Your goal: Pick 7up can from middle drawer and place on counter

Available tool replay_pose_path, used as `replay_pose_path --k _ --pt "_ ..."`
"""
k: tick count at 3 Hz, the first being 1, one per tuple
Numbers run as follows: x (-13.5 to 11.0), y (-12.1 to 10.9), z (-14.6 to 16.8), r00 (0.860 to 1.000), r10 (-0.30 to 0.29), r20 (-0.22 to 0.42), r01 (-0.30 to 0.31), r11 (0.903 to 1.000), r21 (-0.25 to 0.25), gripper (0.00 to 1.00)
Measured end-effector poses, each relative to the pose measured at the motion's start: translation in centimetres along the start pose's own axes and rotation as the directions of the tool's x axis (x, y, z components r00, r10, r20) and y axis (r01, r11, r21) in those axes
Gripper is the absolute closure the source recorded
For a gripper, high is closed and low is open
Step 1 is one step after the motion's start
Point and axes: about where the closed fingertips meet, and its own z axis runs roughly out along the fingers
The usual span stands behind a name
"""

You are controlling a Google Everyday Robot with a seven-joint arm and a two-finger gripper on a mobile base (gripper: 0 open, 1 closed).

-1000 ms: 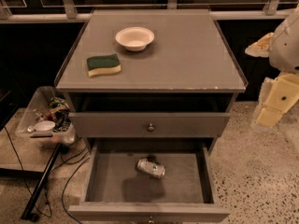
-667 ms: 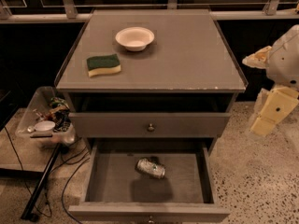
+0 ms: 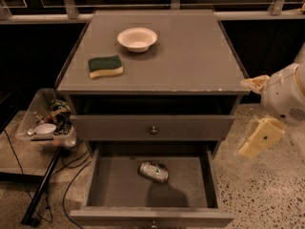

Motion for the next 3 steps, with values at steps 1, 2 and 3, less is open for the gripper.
replay_pose_path --k 1,2,3 --pt "0.62 0.78 3.25 0.999 0.017 0.041 -0.019 0.9978 0.064 0.0" --pt "0.6 0.8 3.23 0.999 0.016 0.041 -0.019 0.9978 0.063 0.0" --pt "0.1 1.7 2.33 0.999 -0.018 0.03 0.016 0.9967 0.08 0.0"
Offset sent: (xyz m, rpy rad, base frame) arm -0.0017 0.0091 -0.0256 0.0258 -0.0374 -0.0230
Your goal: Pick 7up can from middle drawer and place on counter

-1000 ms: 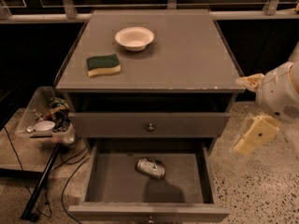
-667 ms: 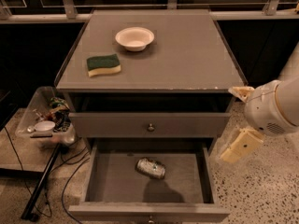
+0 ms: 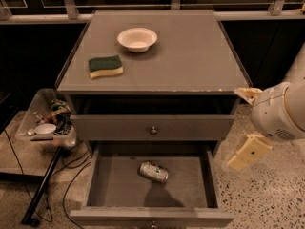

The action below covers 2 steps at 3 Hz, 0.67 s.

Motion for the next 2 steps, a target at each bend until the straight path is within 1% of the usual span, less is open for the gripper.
replay_pose_path --k 1,2 --pt "-0.6 0.9 1.5 0.999 -0.009 0.033 0.009 1.0 0.001 0.0" --pt "-0.5 1.4 4.4 0.998 0.005 0.06 -0.005 1.0 0.001 0.0"
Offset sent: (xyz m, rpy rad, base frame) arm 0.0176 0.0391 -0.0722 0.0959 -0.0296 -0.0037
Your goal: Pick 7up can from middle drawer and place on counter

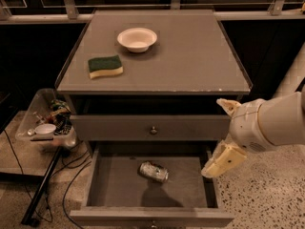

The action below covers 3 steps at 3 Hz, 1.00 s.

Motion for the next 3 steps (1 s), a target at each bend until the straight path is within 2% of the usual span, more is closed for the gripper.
replay_pose_path --k 1,3 --pt "1.3 0.0 3.7 1.0 0.026 0.006 -0.026 0.9996 -0.002 0.0" --pt "5.4 -0.3 11.5 0.994 0.101 0.031 -0.101 0.9949 -0.002 0.0"
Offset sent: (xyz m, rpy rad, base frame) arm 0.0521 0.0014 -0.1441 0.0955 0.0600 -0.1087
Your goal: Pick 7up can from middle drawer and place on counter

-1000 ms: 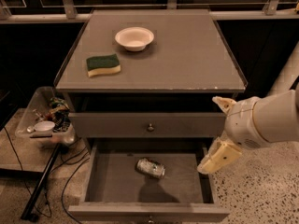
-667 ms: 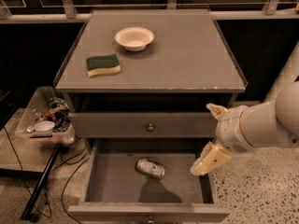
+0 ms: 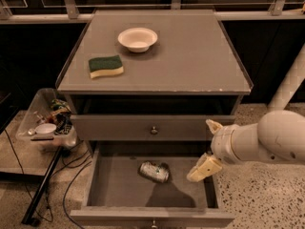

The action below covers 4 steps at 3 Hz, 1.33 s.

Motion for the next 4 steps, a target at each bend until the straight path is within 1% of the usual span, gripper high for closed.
replay_pose_path --k 1,2,3,4 --pt "1.5 0.1 3.6 1.0 0.008 0.016 -0.008 0.9998 -0.017 0.0" --pt "1.5 0.1 3.6 1.0 0.008 0.016 -0.008 0.9998 -0.017 0.0" --pt "1.8 0.0 4.9 1.0 0.025 0.013 -0.025 0.9993 -0.029 0.0" --pt "2.3 -0.7 8.1 0.999 0.043 0.026 -0.042 0.9983 -0.04 0.0"
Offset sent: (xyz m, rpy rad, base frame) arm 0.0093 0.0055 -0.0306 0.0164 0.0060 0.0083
